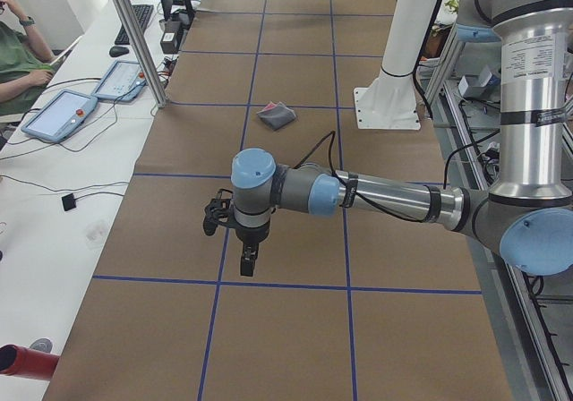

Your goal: Fold towel twice with both arms

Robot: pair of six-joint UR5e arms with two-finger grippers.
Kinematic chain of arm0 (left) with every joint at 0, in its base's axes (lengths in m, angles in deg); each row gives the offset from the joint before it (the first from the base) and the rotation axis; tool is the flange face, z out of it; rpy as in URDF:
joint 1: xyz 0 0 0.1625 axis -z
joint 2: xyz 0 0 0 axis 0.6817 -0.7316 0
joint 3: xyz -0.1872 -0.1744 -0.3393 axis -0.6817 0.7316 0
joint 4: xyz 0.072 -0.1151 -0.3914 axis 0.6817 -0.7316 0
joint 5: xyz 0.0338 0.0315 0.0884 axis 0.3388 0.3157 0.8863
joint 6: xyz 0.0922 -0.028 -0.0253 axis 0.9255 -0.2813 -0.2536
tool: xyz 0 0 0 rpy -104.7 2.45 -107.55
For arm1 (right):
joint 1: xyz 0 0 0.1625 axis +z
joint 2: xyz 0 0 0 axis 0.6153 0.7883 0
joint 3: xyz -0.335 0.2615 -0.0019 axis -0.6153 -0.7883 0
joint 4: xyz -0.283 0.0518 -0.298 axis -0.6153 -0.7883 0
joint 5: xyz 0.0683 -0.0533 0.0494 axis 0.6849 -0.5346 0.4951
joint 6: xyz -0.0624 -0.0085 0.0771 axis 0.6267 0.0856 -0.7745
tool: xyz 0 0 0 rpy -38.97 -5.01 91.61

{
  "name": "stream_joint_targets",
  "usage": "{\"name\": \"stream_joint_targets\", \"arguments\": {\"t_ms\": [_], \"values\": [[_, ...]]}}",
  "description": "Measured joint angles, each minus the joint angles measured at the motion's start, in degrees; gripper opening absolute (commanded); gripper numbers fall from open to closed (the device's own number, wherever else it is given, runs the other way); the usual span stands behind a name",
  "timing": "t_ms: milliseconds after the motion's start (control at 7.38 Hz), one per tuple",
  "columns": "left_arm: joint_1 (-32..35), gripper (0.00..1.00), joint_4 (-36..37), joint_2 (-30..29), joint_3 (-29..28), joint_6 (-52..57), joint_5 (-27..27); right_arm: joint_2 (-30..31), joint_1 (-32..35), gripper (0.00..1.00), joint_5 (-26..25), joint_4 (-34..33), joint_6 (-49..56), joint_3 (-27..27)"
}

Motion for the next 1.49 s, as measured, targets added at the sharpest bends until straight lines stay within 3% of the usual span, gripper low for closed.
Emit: {"name": "stream_joint_targets", "arguments": {"t_ms": [407,1492], "values": [[-0.4,1.00,1.0,1.6,-0.6,0.1,-3.1,2.9,0.1,1.00,1.0,2.9,0.6,-0.7],[-0.4,1.00,-0.2,2.1,-3.0,0.2,-3.0,4.4,0.1,1.00,1.5,9.0,2.0,-2.4]]}}
